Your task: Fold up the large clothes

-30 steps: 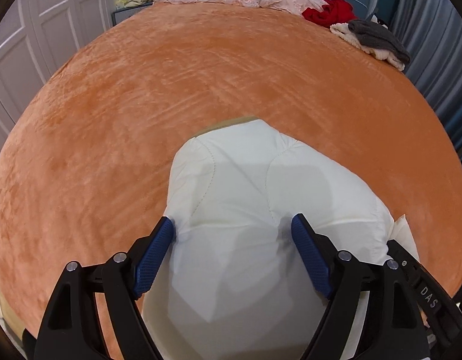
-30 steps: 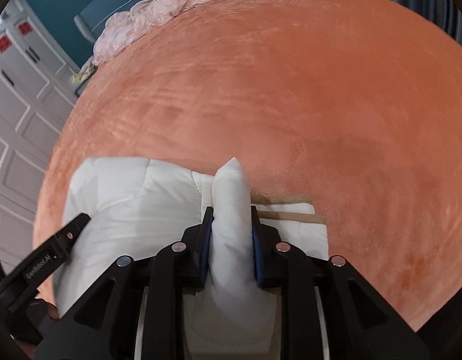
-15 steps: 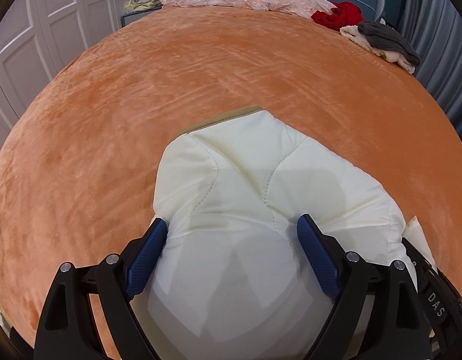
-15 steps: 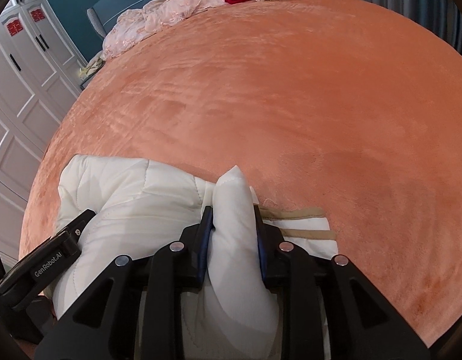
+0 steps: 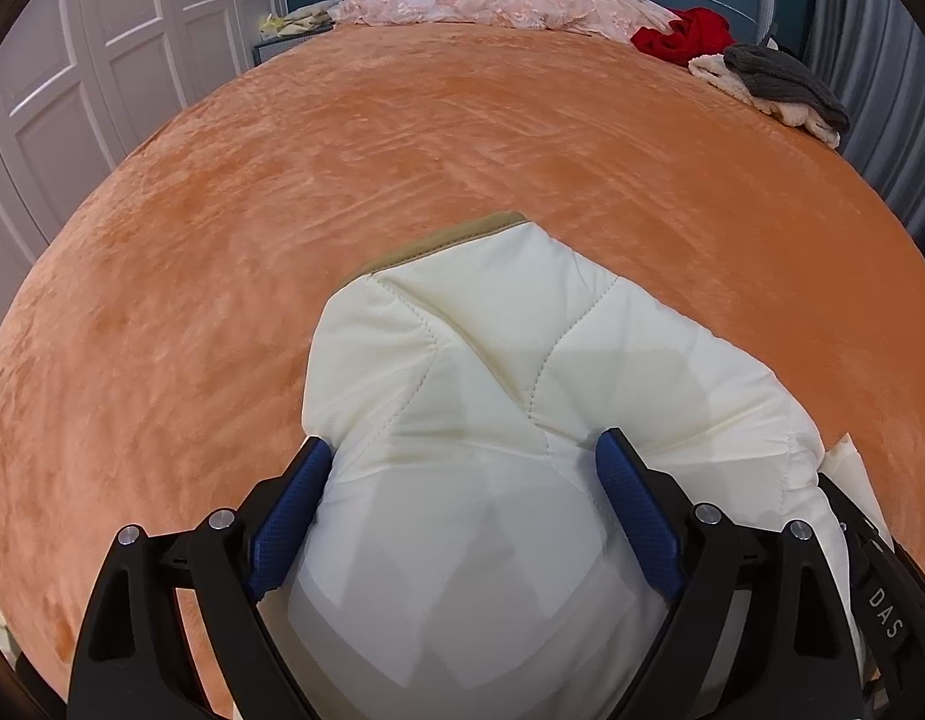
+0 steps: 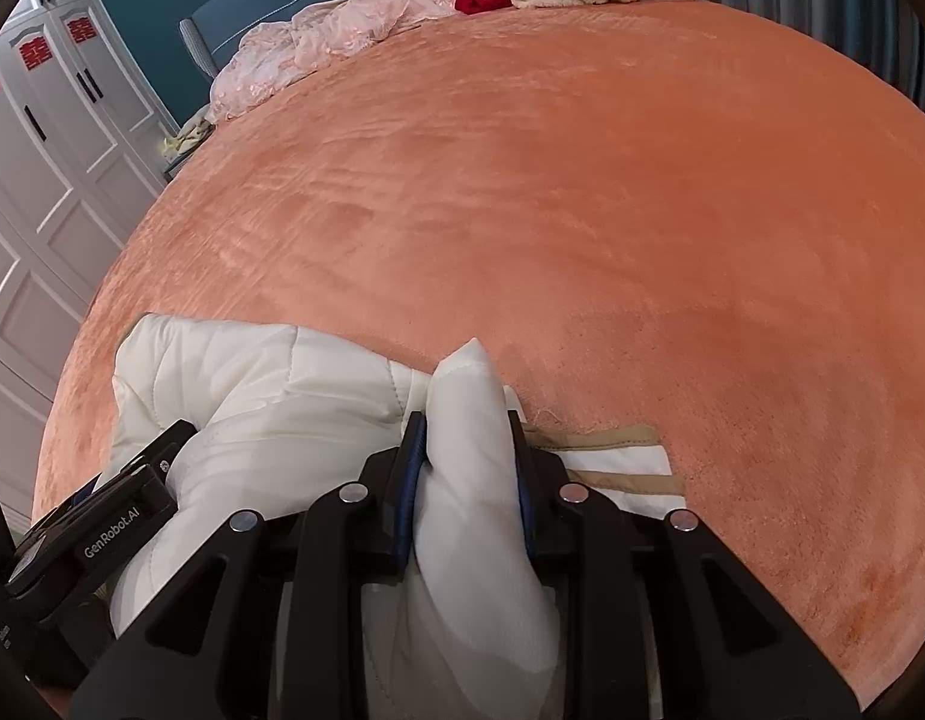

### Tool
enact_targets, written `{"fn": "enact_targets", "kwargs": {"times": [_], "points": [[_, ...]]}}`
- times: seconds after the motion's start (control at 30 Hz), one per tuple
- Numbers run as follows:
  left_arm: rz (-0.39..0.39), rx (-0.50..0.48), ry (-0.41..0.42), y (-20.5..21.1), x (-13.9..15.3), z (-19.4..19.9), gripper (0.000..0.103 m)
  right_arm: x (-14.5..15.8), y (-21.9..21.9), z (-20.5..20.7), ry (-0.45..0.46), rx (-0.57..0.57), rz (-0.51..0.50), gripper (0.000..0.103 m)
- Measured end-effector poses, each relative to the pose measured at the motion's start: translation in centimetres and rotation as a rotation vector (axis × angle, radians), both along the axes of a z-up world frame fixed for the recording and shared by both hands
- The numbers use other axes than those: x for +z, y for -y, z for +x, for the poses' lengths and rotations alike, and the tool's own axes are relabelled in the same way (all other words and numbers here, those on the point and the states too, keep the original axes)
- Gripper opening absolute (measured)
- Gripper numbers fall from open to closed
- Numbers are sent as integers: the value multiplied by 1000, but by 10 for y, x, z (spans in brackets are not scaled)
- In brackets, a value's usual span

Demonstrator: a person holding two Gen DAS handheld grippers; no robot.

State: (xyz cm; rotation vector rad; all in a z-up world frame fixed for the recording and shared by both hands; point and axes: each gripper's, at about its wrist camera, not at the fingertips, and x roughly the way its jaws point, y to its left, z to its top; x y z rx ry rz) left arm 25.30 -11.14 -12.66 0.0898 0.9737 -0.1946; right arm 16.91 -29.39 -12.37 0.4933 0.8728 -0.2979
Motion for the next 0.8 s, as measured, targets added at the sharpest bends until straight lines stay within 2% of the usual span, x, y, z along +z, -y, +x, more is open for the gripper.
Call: {"fn": "enact_targets", "kwargs": {"times": [0.4, 0.57, 0.6, 0.7, 0.8], "points": [[8, 4, 17, 1, 0, -2, 89, 2, -4, -3, 28, -20, -35, 25], [-4, 4, 17, -3, 6, -5, 89, 8, 4, -13, 67, -32, 17, 30], [-6, 4, 16, -5, 10, -7, 89, 13, 7, -17, 71, -46, 29, 34], [-7, -9, 13, -13, 23, -18, 89, 42, 7, -45, 130, -97, 2, 38], [-68, -9, -3, -29, 38, -38, 88, 68, 0, -70, 157, -73, -52, 39]]}}
